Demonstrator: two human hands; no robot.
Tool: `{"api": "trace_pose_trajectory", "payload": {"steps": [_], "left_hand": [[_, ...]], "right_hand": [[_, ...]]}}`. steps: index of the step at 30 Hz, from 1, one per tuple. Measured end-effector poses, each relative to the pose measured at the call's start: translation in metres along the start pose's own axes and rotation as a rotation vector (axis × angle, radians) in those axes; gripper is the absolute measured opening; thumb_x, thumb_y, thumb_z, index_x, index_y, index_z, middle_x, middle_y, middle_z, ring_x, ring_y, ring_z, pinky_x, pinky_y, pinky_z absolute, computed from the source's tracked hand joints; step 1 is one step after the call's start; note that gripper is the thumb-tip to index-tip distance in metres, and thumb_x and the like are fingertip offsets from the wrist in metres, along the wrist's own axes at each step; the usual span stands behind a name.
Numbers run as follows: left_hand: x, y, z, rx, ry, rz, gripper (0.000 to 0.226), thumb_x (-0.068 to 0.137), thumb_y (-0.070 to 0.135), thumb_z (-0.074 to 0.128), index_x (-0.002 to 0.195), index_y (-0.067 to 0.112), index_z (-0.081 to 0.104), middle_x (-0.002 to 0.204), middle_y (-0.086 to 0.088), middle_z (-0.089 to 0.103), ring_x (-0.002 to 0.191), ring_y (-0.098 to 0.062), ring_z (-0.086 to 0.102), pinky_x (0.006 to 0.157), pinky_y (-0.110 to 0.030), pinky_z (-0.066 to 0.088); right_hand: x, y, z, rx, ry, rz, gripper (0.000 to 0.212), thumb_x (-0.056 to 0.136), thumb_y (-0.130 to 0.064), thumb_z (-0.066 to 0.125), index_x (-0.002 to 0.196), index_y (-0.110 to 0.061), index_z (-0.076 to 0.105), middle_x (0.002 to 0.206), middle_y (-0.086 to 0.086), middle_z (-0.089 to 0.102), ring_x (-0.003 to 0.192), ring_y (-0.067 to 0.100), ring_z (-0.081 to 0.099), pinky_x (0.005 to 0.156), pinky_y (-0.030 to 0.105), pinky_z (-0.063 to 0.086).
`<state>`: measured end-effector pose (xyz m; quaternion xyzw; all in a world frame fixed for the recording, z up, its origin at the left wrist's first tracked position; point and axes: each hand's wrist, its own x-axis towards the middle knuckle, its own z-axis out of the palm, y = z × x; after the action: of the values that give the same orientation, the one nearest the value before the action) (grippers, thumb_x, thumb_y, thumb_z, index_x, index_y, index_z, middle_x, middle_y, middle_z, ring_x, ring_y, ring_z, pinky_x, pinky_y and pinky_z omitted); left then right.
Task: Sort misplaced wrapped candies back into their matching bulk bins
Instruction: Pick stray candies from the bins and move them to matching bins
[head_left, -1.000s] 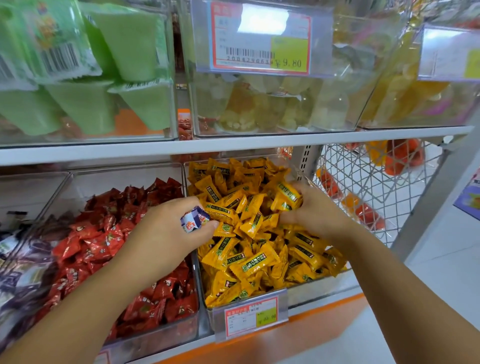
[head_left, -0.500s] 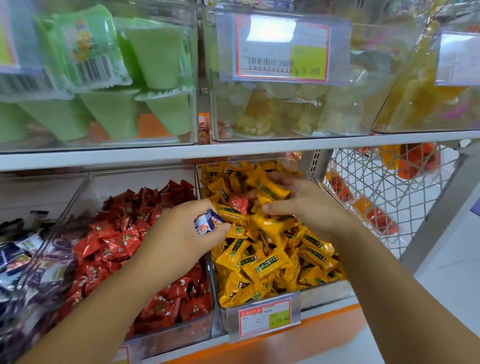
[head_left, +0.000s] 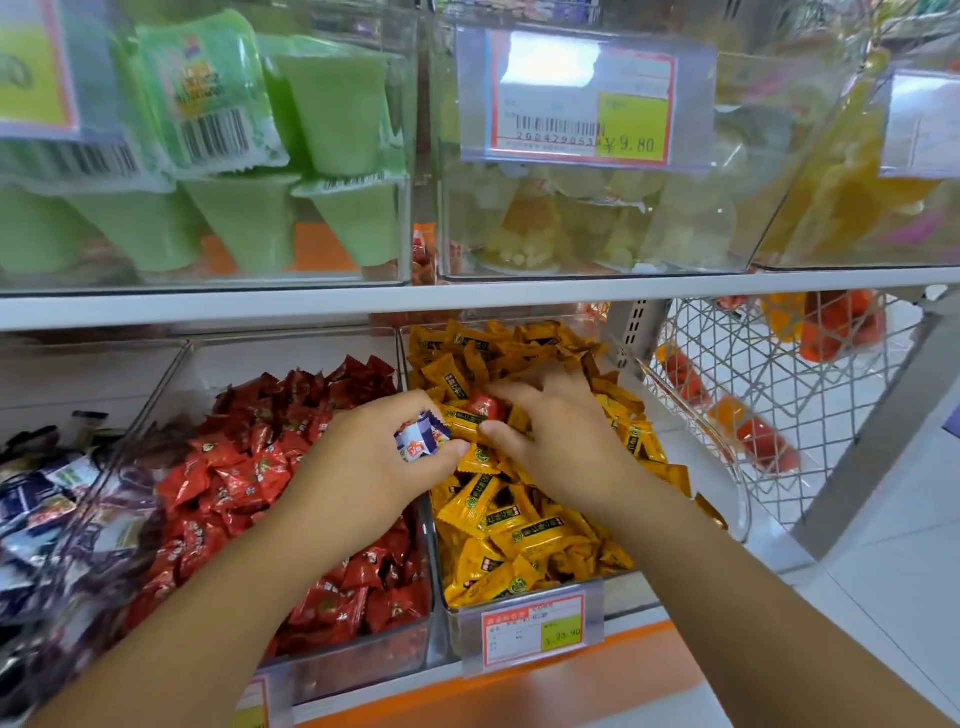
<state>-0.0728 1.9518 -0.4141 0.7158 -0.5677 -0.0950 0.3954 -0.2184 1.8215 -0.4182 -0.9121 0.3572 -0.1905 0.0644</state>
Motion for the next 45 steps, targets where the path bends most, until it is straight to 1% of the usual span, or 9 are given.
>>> {"api": "trace_pose_trajectory", "payload": {"steps": [6, 11, 14, 17, 22, 28, 32, 35, 45], "left_hand": [[-0.007, 0.003, -0.011, -0.052, 0.062, -0.011, 0.022, 0.081, 0.039, 0.070, 0.072, 0.023, 0.057, 0.070, 0.003, 0.058, 0.055, -0.005, 0.046, 0.051, -0.018, 0.034], [-0.022, -0.004, -0.033, -0.025, 0.084, -0.019, 0.023, 0.081, 0.038, 0.070, 0.070, 0.023, 0.056, 0.066, 0.004, 0.057, 0.053, -0.005, 0.046, 0.051, -0.015, 0.035], [-0.032, -0.010, -0.045, -0.014, 0.069, -0.027, 0.023, 0.081, 0.036, 0.071, 0.069, 0.024, 0.055, 0.063, 0.005, 0.055, 0.052, -0.005, 0.045, 0.052, -0.014, 0.036], [-0.037, -0.015, -0.051, -0.013, 0.075, -0.046, 0.025, 0.081, 0.035, 0.071, 0.069, 0.021, 0.056, 0.060, 0.006, 0.054, 0.050, -0.005, 0.043, 0.050, -0.014, 0.034], [-0.037, -0.014, -0.051, -0.024, 0.049, -0.047, 0.024, 0.082, 0.036, 0.071, 0.069, 0.022, 0.056, 0.059, 0.009, 0.054, 0.048, -0.004, 0.043, 0.049, -0.012, 0.034], [-0.026, -0.011, -0.037, -0.008, 0.018, 0.010, 0.024, 0.080, 0.041, 0.071, 0.069, 0.025, 0.056, 0.066, 0.007, 0.057, 0.052, -0.005, 0.045, 0.051, -0.015, 0.036], [-0.019, -0.006, -0.026, -0.007, 0.015, 0.051, 0.022, 0.080, 0.043, 0.069, 0.070, 0.028, 0.056, 0.076, 0.012, 0.058, 0.061, -0.005, 0.050, 0.055, -0.015, 0.037], [-0.013, -0.002, -0.017, -0.014, 0.051, 0.078, 0.022, 0.080, 0.041, 0.069, 0.069, 0.028, 0.054, 0.075, 0.008, 0.056, 0.065, -0.007, 0.050, 0.057, -0.018, 0.036], [-0.011, 0.001, -0.011, -0.006, 0.011, 0.011, 0.021, 0.079, 0.047, 0.064, 0.078, 0.026, 0.062, 0.082, 0.005, 0.064, 0.075, -0.011, 0.060, 0.070, -0.039, 0.050]], "right_hand": [[0.014, -0.007, -0.008, 0.154, 0.144, -0.003, 0.036, 0.083, -0.051, 0.063, 0.114, -0.032, 0.069, 0.118, -0.002, 0.064, 0.116, 0.023, 0.052, 0.097, 0.040, 0.043], [0.014, -0.040, -0.011, 0.454, 0.218, -0.056, 0.028, 0.091, -0.026, 0.063, 0.119, -0.023, 0.067, 0.093, -0.011, 0.067, 0.077, -0.006, 0.055, 0.069, 0.007, 0.037], [0.016, -0.056, 0.001, 0.631, 0.148, -0.073, 0.029, 0.090, -0.019, 0.064, 0.119, -0.021, 0.066, 0.091, -0.018, 0.063, 0.072, -0.016, 0.049, 0.067, 0.001, 0.033], [0.018, -0.063, 0.003, 0.685, 0.018, -0.080, 0.040, 0.091, -0.016, 0.064, 0.128, -0.029, 0.058, 0.098, -0.017, 0.066, 0.078, -0.007, 0.054, 0.066, 0.002, 0.037], [0.016, -0.041, -0.022, 0.715, 0.036, 0.060, 0.032, 0.095, -0.019, 0.058, 0.121, -0.038, 0.060, 0.104, -0.011, 0.069, 0.081, 0.027, 0.063, 0.056, 0.025, 0.046], [-0.009, 0.007, -0.064, 0.223, -0.466, 0.098, 0.054, 0.080, -0.047, 0.071, 0.129, -0.051, 0.049, 0.150, -0.011, 0.032, 0.135, 0.012, 0.035, 0.100, 0.023, 0.030], [-0.030, 0.006, -0.042, 0.032, -0.695, 0.070, 0.102, 0.064, -0.063, 0.076, 0.138, -0.066, 0.005, 0.156, -0.020, -0.010, 0.148, 0.022, -0.005, 0.116, 0.049, 0.021], [-0.030, 0.008, -0.011, 0.001, -0.569, 0.010, 0.109, 0.059, -0.066, 0.077, 0.136, -0.067, -0.001, 0.156, -0.017, -0.008, 0.145, 0.029, -0.009, 0.112, 0.059, 0.025], [0.002, 0.037, 0.008, 0.348, -0.043, 0.070, 0.046, 0.071, -0.046, 0.078, 0.112, -0.045, 0.059, 0.123, -0.002, 0.054, 0.116, 0.022, 0.048, 0.096, 0.033, 0.043]]}}
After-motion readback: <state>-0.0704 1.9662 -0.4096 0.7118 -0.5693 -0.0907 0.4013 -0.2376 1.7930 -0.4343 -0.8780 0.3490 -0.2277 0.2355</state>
